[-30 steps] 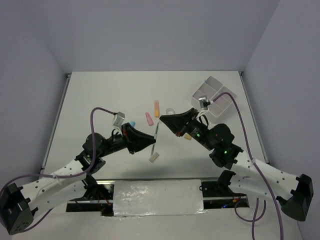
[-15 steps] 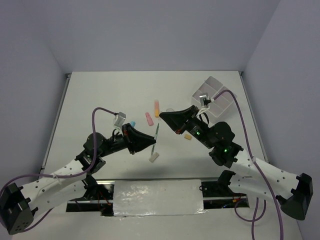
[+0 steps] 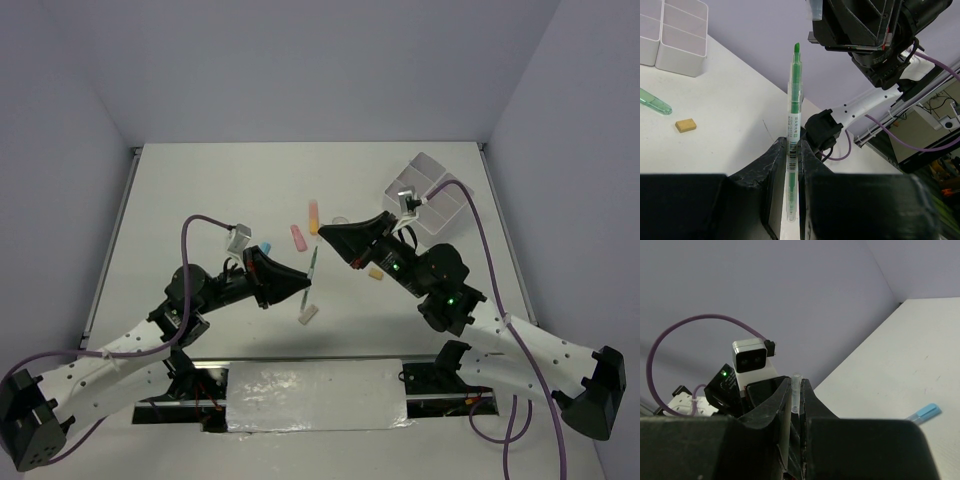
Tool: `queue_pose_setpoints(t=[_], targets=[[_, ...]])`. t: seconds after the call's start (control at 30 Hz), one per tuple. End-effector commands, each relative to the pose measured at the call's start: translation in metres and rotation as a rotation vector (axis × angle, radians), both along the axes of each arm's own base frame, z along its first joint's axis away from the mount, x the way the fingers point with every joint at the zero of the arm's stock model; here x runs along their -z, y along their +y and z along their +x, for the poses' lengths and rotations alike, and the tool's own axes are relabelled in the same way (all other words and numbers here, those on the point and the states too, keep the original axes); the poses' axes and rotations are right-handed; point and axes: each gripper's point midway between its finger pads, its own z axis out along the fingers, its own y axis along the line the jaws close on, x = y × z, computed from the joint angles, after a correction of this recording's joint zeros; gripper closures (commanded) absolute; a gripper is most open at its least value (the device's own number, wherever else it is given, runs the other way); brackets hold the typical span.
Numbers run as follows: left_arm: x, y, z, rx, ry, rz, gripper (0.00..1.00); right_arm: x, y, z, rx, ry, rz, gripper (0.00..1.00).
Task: Sort the stationery into containers
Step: Close the pen cap on the pen.
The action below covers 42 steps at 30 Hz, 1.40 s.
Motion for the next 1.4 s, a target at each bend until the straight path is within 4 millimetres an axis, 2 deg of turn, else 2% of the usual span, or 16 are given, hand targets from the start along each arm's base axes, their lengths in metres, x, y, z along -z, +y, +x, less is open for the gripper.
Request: queue_pose_setpoints(t=[0.0,0.63,1.03,1.37], targets=[[-0.035,0.002,-0.003,-0.003,-0.100,-0.063,1.00,-0.007,0.001,-0.004,-0.010,-0.033,0.029,0.94],[-0.036,0.003,-0.006,0.006,-0.106,-0.073,1.00,0.000,0.003,0.000,-0.003,-0.025,0.017,0.95],[-0.033,0.003,-0.003,-0.006,-0.096,-0.068,1.00,-0.003,0.004,-0.006,-0.031,-0.028,0.034,0.95],[-0.035,0.005,-0.001,-0.025,-0.096,-0.073,1.00,0.005,0.007,-0.009,-0.053,-0.015,0.029,0.95]])
